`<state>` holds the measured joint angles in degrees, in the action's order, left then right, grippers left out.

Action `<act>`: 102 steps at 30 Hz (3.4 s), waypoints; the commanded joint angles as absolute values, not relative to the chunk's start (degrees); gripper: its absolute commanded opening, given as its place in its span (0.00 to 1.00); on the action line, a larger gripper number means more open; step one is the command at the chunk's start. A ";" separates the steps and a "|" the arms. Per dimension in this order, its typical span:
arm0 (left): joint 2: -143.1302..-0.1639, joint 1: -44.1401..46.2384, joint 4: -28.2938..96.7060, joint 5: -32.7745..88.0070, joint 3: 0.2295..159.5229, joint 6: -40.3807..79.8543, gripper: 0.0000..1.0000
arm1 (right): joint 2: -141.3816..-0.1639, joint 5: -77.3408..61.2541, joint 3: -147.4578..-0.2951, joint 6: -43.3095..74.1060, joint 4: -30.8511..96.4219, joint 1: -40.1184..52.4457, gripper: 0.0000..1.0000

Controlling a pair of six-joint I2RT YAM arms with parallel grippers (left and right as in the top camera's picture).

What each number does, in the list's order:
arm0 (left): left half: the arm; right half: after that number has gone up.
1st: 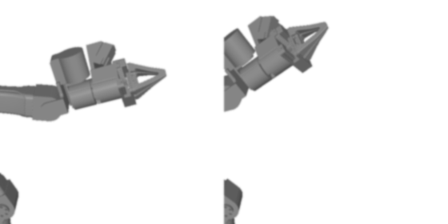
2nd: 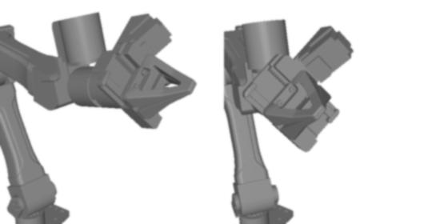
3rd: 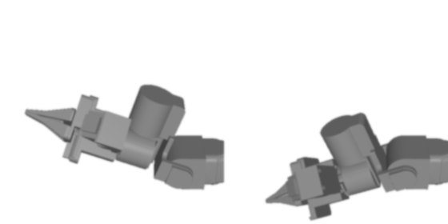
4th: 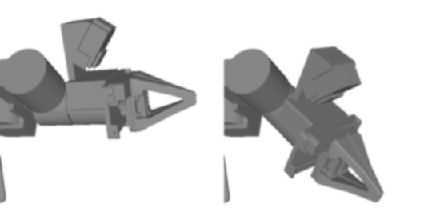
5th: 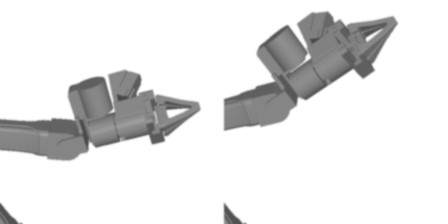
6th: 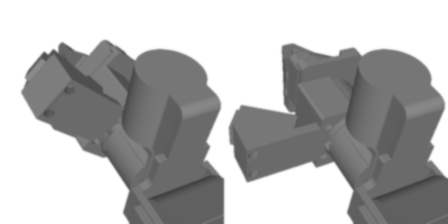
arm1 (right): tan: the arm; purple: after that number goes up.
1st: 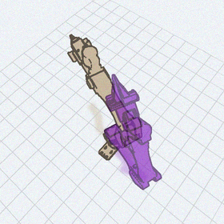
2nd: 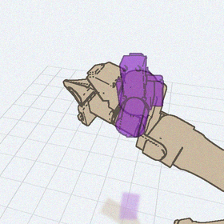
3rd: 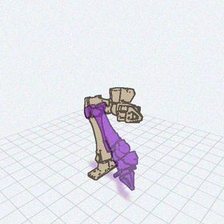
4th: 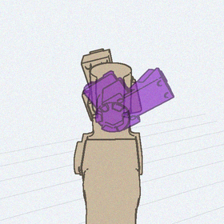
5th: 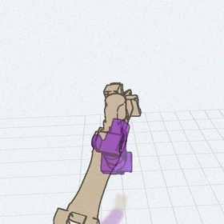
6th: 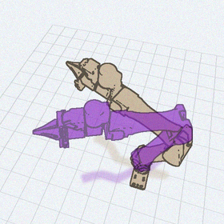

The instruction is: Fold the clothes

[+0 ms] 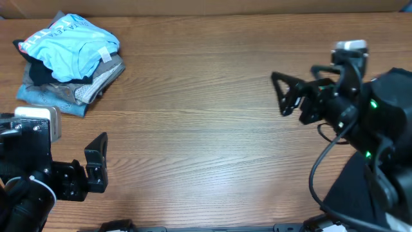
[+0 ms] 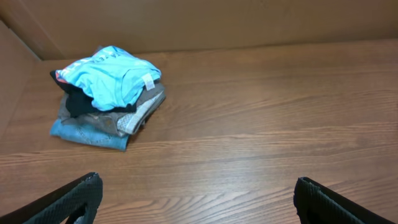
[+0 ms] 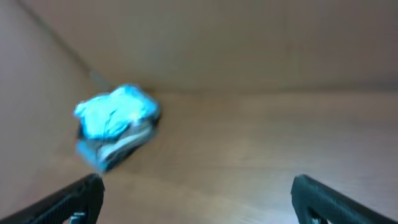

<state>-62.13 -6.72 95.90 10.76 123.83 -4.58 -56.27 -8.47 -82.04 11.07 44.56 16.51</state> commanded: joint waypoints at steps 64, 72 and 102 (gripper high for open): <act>-55.44 -3.27 75.61 8.40 102.26 -5.82 1.00 | -0.32 -5.58 -0.47 4.47 4.21 10.26 1.00; -39.16 1.56 41.34 8.91 63.37 -5.80 1.00 | -0.32 -5.58 -0.45 4.47 4.21 10.26 1.00; -0.69 1.52 3.75 7.22 0.27 -8.16 1.00 | -0.32 -5.58 -0.45 4.47 4.21 10.26 1.00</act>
<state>-1.02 1.15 3.49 8.27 0.47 -7.49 -0.84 -5.93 -1.04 4.47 4.49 10.48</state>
